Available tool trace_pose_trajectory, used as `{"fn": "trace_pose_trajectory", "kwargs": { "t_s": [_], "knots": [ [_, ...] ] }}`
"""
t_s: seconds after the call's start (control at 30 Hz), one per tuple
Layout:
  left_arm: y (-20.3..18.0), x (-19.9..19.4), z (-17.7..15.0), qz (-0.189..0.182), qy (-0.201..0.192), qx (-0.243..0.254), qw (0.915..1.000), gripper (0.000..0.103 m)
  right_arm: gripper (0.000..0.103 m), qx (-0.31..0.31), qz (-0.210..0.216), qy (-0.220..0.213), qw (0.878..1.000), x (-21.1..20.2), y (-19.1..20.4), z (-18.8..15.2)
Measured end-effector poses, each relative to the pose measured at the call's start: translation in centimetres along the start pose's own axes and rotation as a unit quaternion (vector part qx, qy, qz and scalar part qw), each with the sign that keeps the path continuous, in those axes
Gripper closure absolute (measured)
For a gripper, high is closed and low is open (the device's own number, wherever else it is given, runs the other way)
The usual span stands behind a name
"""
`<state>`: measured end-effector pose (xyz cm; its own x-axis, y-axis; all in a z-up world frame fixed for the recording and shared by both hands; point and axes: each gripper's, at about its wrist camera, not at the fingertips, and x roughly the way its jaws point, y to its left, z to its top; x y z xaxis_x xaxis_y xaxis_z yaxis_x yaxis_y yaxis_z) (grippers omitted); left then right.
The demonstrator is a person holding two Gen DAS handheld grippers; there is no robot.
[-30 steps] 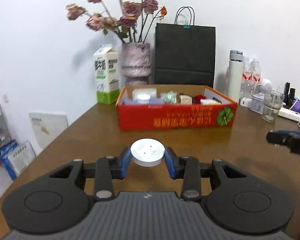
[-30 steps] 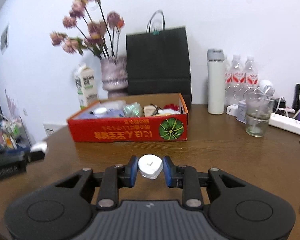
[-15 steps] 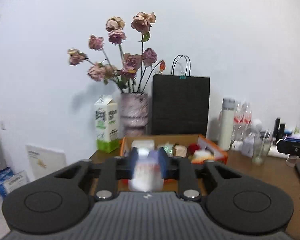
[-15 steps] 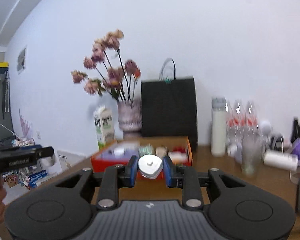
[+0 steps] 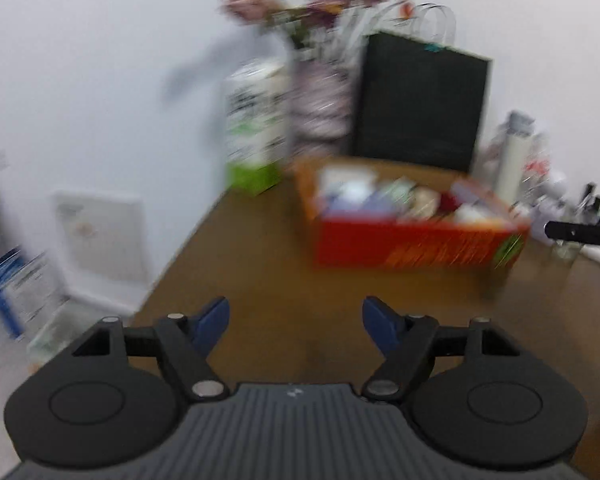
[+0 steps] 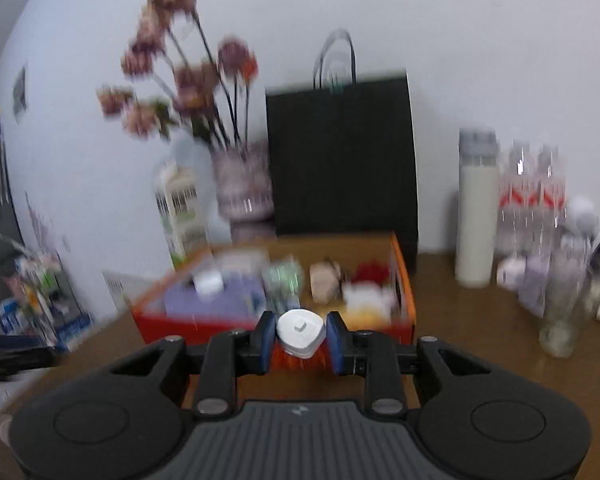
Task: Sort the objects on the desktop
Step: 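Carry the puck and earbud piece into the box and release both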
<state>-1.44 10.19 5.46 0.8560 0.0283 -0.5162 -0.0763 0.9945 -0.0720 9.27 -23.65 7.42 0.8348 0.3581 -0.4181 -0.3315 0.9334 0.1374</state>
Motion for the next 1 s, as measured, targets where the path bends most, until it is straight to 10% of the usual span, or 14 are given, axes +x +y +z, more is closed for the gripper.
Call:
{"fn": "trace_pose_trajectory", "kwargs": {
  "t_s": [0.1, 0.27, 0.43, 0.63, 0.87, 1.0],
  "knots": [
    [2.5, -2.0, -3.5, 0.023, 0.018, -0.006, 0.9996, 0.023, 0.077, 0.007, 0.009, 0.039, 0.999, 2.4, 0.3, -2.1],
    [-1.4, 1.2, -4.0, -0.061, 0.033, -0.037, 0.9969, 0.025, 0.077, -0.014, 0.045, 0.039, 0.998, 2.5, 3.0, -3.3],
    [-8.6, 1.8, -3.8, 0.06, 0.034, 0.06, 0.9958, 0.025, 0.077, -0.019, 0.07, 0.007, 0.997, 1.7, 4.2, -4.8],
    [-1.1, -6.6, -5.4, 0.221, -0.073, 0.014, 0.9723, 0.0, 0.077, -0.021, 0.061, 0.015, 0.998, 1.9, 3.9, -5.3],
    [6.6, -6.4, -7.8, 0.246, 0.009, -0.064, 0.9671, 0.022, 0.077, -0.039, 0.078, 0.011, 0.996, 1.4, 4.9, -5.5],
    [8.9, -4.4, -7.6, 0.181, 0.047, -0.127, 0.9741, 0.048, 0.077, -0.044, 0.08, 0.016, 0.996, 1.3, 5.3, -5.8]
  ]
}}
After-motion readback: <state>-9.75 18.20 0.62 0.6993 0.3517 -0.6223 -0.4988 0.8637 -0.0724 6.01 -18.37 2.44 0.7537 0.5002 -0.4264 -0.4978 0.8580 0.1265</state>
